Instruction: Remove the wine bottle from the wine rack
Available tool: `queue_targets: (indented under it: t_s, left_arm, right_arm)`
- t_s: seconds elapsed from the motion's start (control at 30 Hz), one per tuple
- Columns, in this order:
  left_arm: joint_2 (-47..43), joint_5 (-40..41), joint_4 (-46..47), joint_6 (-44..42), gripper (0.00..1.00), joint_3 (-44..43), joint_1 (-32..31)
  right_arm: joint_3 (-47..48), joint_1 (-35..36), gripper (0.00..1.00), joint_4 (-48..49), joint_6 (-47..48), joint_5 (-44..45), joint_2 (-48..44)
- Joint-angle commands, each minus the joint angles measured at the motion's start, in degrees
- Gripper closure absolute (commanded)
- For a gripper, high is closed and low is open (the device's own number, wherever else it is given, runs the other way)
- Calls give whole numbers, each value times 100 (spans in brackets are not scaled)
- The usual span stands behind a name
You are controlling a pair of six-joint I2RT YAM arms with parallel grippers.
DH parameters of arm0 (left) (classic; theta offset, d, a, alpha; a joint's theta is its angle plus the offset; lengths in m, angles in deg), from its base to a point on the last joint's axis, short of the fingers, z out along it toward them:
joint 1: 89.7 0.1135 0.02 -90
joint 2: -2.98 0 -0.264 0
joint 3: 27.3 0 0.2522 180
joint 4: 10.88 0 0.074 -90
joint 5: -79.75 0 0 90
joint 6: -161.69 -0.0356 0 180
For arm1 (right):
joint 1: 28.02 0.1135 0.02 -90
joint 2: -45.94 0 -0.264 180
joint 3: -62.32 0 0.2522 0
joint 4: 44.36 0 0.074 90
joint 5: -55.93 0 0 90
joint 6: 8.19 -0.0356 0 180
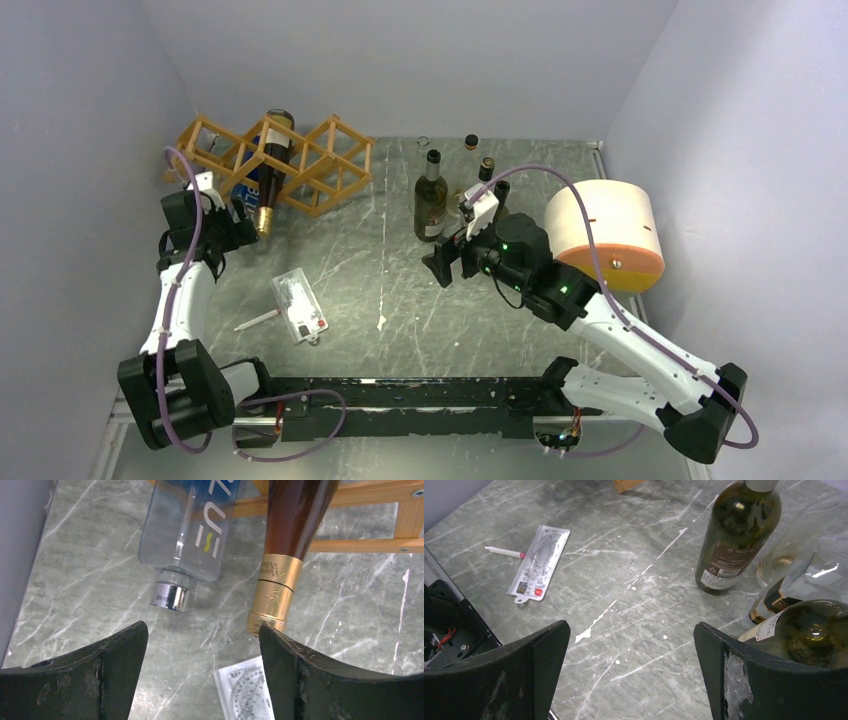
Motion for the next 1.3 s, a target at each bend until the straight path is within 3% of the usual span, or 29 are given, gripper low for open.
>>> queue_targets:
  t_s: [0.0,0.13,0.3,0.6,0.77,1.0,1.27]
  left_arm:
    - [250,-481,590,-202,17,195,397]
    - [226,-1256,841,-29,24,186,755]
    - [-134,-1261,1357,360,14,478,828]
    - [538,-1752,2751,1862,13,838,1056]
    - [987,-1899,3068,1988,15,1002,1160]
    - [1553,-2767,3711,2178,17,984,1231]
    - [1698,-3145,4404,2423,19,1189,1247]
  right_arm:
    - [-91,-26,0,133,-41,-77,-149]
    - [-99,-24,0,153,-42,-73,-153]
    - [-108,-26,0,164,-50,-138,-130]
    - [344,-26,0,-229,155,-65,-230]
    - [526,-31,0,-478,253,69,-261]
    - [529,-35,0,-350,284,-128,171]
    - [426,-33,0,-134,310,-92,381]
